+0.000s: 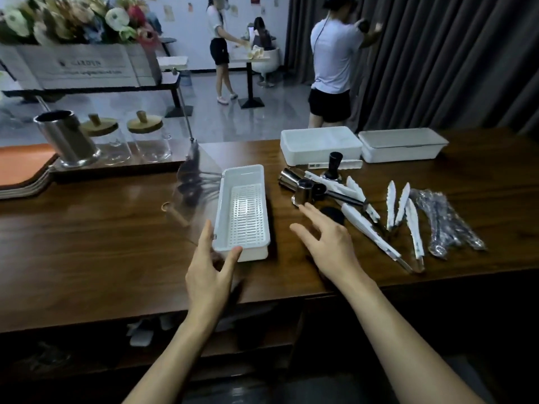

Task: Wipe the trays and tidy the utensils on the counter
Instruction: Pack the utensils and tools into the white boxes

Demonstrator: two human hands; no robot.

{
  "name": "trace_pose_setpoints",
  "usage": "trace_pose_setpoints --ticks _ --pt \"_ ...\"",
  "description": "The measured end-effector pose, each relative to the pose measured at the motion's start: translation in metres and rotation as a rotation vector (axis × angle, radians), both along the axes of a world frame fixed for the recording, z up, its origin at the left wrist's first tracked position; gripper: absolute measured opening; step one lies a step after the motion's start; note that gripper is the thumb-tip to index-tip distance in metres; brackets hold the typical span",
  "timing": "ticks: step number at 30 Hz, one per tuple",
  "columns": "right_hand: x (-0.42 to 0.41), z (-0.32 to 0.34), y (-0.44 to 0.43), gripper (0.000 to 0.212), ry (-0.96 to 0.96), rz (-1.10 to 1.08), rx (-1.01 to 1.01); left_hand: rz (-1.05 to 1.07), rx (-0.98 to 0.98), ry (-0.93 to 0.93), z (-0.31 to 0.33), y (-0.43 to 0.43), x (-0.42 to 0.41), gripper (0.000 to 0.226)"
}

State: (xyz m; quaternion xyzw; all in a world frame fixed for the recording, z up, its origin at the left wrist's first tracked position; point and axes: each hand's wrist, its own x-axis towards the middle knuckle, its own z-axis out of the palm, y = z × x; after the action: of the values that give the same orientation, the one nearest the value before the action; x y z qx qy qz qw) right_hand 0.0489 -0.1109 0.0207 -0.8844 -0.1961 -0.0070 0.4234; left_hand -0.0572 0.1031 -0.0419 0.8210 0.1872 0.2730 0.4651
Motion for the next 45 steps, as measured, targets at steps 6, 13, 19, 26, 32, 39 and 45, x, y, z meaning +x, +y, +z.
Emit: trace_pose_setpoints --ticks 6,13,19,26,32,39,45 --pt "0.036 -0.008 -0.071 0.043 -0.118 -0.245 -0.176 0.028 -0.027 -0.036 -0.001 -0.015 0.009 0.082" --pt "0.068 -0.032 -0.132 0.1 0.068 -0.382 -0.539 0.112 0.006 -0.037 0.001 -0.029 0.017 0.087" --pt "0.091 -0.046 -0.136 0.102 0.026 -0.28 -0.462 0.156 0.038 -0.017 0.005 -0.036 0.016 0.09" --pt "0.109 -0.052 -0.136 0.12 0.059 -0.326 -0.43 0.19 -0.008 -0.037 0.006 -0.039 0.016 0.089" --pt "0.099 -0.044 -0.142 0.116 -0.023 -0.332 -0.402 0.184 0.016 -0.03 0.005 -0.04 0.016 0.088" --pt "0.066 -0.022 -0.137 0.109 -0.001 -0.351 -0.314 0.178 0.034 -0.017 0.007 -0.036 0.012 0.08" --pt "0.041 -0.002 -0.105 0.097 -0.064 -0.207 -0.205 0.099 -0.052 -0.05 0.017 -0.029 0.004 0.078"
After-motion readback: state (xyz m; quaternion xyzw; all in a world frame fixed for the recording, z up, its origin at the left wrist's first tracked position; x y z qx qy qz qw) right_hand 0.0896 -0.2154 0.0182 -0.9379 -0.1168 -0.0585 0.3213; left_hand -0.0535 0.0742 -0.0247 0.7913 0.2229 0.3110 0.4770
